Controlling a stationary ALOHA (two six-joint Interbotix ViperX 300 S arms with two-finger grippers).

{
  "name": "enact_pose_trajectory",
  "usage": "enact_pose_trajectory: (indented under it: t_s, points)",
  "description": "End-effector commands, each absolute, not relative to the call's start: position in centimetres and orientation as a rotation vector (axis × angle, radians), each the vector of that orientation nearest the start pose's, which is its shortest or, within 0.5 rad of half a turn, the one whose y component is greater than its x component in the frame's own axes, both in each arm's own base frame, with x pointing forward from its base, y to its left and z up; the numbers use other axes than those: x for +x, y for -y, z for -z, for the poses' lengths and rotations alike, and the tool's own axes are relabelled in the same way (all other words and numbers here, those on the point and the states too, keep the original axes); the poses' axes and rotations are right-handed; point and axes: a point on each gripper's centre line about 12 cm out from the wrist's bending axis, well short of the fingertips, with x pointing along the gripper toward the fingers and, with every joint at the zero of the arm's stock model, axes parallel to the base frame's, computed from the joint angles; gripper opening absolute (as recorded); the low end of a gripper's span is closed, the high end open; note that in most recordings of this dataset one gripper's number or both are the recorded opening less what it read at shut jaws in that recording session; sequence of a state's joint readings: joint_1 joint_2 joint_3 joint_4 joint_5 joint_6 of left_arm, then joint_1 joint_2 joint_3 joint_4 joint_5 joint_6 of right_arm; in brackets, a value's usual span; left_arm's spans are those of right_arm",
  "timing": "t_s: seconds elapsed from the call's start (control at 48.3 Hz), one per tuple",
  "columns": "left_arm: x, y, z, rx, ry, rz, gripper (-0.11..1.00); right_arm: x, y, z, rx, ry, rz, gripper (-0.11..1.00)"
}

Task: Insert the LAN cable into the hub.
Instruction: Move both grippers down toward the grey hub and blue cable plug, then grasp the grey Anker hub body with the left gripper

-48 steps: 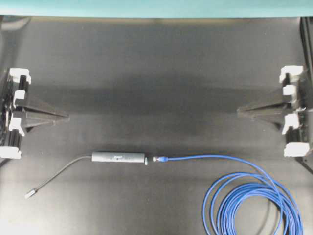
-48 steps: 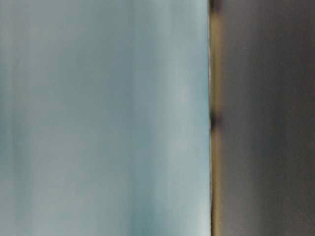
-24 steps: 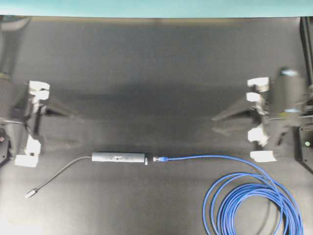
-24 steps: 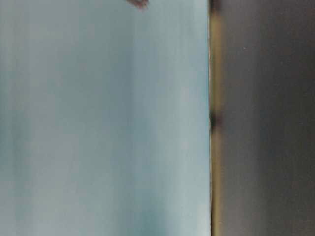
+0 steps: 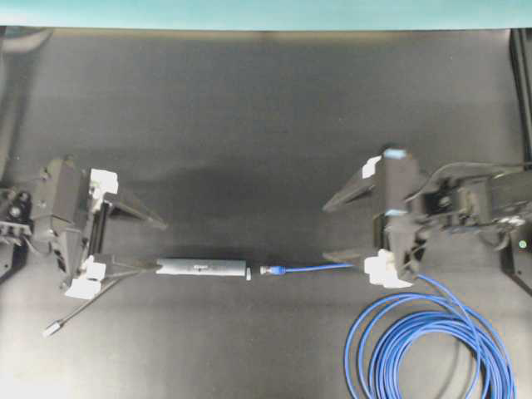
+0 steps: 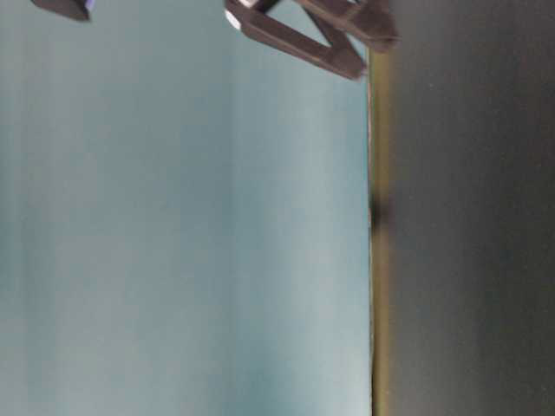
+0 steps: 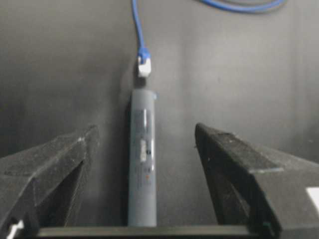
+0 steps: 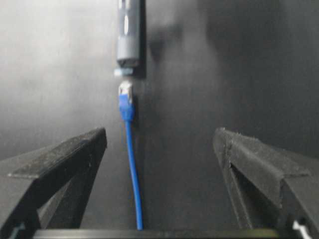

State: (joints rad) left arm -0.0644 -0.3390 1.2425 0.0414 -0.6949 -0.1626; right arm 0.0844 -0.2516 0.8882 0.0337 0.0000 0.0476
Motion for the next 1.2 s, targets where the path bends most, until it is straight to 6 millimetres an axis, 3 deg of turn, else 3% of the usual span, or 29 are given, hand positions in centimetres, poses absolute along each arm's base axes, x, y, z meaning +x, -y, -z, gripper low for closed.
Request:
enact_pose_trajectory:
  t_s: [0.0,0.352,0.684,1.181]
  points:
    - [26.1,1.9,-16.0,-0.137,-0.197,0.076,0.75,32.4,-3.2,-18.4,0.062,-0.634,-0.064,0.84]
    - [28.8,2.5,-11.3,-0.214,-0.193,0.088,0.75,32.4,-3.4,-18.0,0.120,-0.648,-0.049,0.84]
    - [31.2,3.5,-9.1,-0.225,-0.208,0.112,0.74,32.4,-3.6,-18.2,0.121,-0.646,-0.054,0.84]
    - [31.1,3.2,-6.5,-0.222,-0.299,0.095,0.74,32.2,-3.9,-18.1,0.140,-0.651,-0.057,0.84]
